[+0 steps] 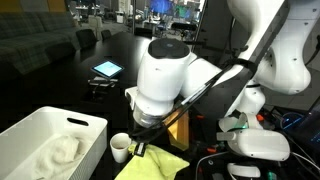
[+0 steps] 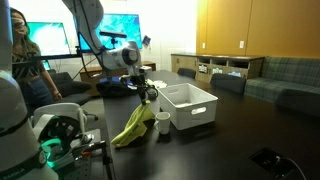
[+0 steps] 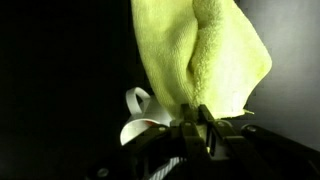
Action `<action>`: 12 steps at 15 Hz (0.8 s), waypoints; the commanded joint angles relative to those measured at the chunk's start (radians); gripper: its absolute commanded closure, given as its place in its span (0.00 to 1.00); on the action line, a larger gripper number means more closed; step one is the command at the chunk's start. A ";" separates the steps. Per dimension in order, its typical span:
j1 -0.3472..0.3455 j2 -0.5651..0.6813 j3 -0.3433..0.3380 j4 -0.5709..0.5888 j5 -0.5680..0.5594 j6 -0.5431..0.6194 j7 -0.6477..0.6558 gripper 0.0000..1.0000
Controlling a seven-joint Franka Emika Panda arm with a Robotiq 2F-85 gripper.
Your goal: Place the white towel in the white storage box, put the black masking tape in the white mug, put the yellow towel in the box, place the green marker inside the mug
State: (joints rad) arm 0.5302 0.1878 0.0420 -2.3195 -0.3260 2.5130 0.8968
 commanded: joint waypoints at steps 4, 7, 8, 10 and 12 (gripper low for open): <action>-0.091 -0.246 0.148 0.003 -0.066 -0.314 0.088 0.88; -0.135 -0.291 0.207 0.064 -0.061 -0.447 0.062 0.89; -0.146 -0.297 0.223 0.089 -0.065 -0.484 0.053 0.89; -0.166 -0.311 0.247 0.134 -0.062 -0.554 0.045 0.89; -0.182 -0.313 0.263 0.169 -0.062 -0.597 0.034 0.87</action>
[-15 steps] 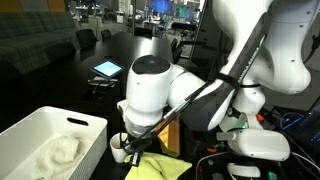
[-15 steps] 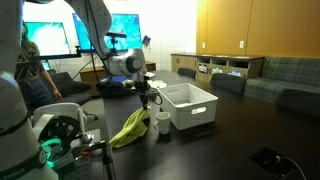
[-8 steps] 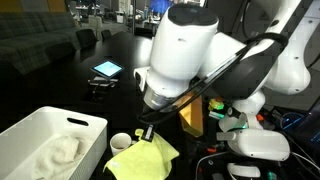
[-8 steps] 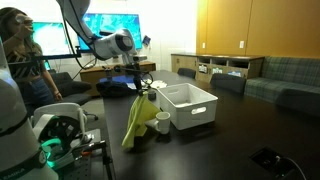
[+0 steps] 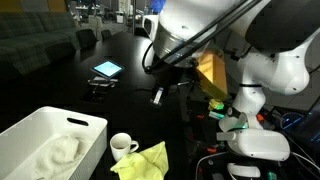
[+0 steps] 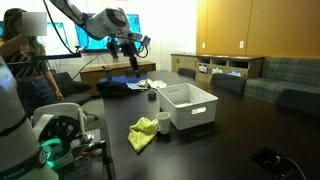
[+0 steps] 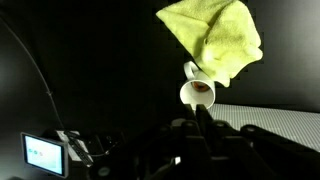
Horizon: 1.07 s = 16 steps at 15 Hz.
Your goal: Place the white towel in the white storage box, put the black masking tape in the white mug, put the yellow towel in the box, place the green marker inside the mug
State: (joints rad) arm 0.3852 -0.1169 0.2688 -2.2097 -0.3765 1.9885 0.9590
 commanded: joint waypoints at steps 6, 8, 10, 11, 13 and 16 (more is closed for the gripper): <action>-0.051 0.084 0.049 0.024 0.029 0.044 -0.093 0.67; -0.046 0.130 0.046 -0.029 0.071 0.141 -0.135 0.62; -0.044 0.177 0.042 -0.092 0.120 0.254 -0.175 0.48; -0.043 0.204 0.040 -0.123 0.146 0.315 -0.200 0.39; -0.041 0.263 0.037 -0.167 0.184 0.421 -0.258 0.26; -0.041 0.370 0.022 -0.176 0.205 0.533 -0.370 0.02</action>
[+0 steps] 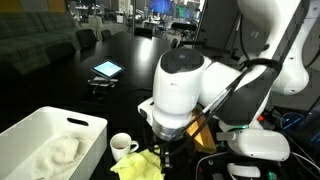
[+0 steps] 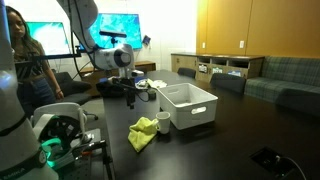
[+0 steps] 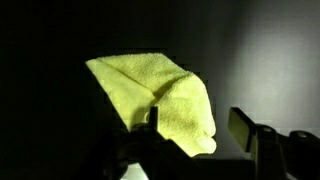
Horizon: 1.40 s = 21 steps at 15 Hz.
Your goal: Place the white towel in the white storage box, put the black masking tape in the white mug, put the yellow towel in the box, place the green marker inside the mug
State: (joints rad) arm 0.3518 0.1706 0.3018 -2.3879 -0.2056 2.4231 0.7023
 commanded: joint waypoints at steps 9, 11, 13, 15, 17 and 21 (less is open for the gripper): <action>0.007 0.298 -0.135 0.185 0.001 0.120 -0.327 0.00; 0.001 0.332 -0.143 0.225 0.009 0.130 -0.379 0.00; -0.013 0.364 -0.138 0.249 0.029 0.145 -0.432 0.00; -0.026 0.385 -0.126 0.254 0.050 0.163 -0.474 0.00; -0.039 0.405 -0.112 0.255 0.081 0.179 -0.518 0.00; -0.058 0.442 -0.087 0.261 0.130 0.182 -0.592 0.00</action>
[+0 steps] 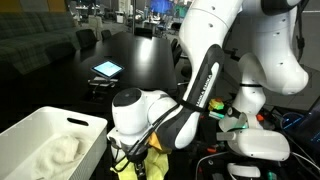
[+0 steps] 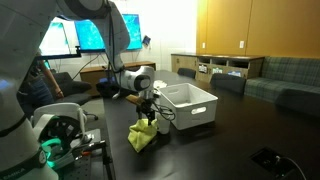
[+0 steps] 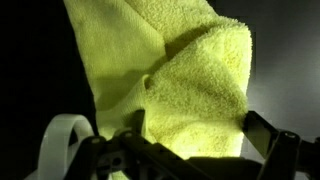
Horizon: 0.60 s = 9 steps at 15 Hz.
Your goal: Place the white towel in the white storage box, put the black masking tape in the white mug, put the yellow towel in the box, place the green marker inside the mug
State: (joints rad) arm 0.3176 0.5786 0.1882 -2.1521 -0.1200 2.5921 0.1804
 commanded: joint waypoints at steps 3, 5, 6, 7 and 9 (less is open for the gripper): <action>-0.031 0.057 0.032 0.041 0.061 0.003 -0.106 0.27; -0.030 0.056 0.028 0.041 0.059 0.009 -0.113 0.41; -0.028 0.051 0.024 0.038 0.057 0.011 -0.109 0.51; -0.016 0.047 0.012 0.037 0.045 0.014 -0.095 0.58; -0.005 0.041 0.001 0.042 0.036 0.001 -0.082 0.73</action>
State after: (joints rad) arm 0.2982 0.6254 0.2025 -2.1250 -0.0869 2.5942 0.1035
